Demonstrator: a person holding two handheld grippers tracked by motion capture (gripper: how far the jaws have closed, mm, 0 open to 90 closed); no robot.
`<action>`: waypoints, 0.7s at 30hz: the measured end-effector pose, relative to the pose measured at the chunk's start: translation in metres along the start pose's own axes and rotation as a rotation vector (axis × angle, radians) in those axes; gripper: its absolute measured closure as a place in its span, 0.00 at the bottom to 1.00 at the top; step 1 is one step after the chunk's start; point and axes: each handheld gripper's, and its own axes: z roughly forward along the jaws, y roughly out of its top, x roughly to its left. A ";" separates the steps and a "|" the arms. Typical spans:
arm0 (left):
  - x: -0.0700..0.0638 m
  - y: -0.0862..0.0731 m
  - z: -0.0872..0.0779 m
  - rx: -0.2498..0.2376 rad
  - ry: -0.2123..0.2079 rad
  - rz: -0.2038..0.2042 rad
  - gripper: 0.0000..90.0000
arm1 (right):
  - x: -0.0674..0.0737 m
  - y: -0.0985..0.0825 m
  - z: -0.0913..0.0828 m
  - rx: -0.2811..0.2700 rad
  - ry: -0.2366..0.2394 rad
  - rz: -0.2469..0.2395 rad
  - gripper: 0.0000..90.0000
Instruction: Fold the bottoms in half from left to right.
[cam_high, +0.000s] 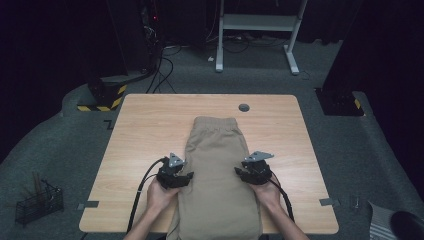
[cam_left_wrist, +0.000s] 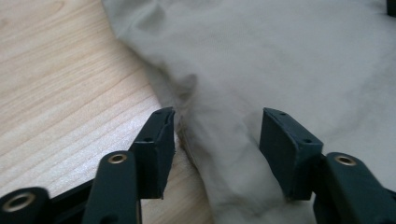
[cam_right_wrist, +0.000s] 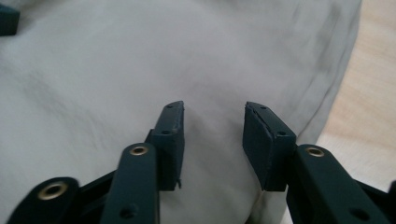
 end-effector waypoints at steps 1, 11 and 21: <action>0.001 0.000 0.002 -0.012 0.011 0.010 0.52 | -0.001 -0.002 0.000 -0.013 0.001 0.003 0.66; 0.019 0.024 0.027 -0.034 0.062 -0.027 0.55 | -0.016 0.015 0.019 -0.021 -0.064 -0.024 0.68; 0.031 0.039 0.029 -0.045 0.036 -0.090 0.46 | -0.045 0.037 0.032 0.007 -0.062 0.068 0.57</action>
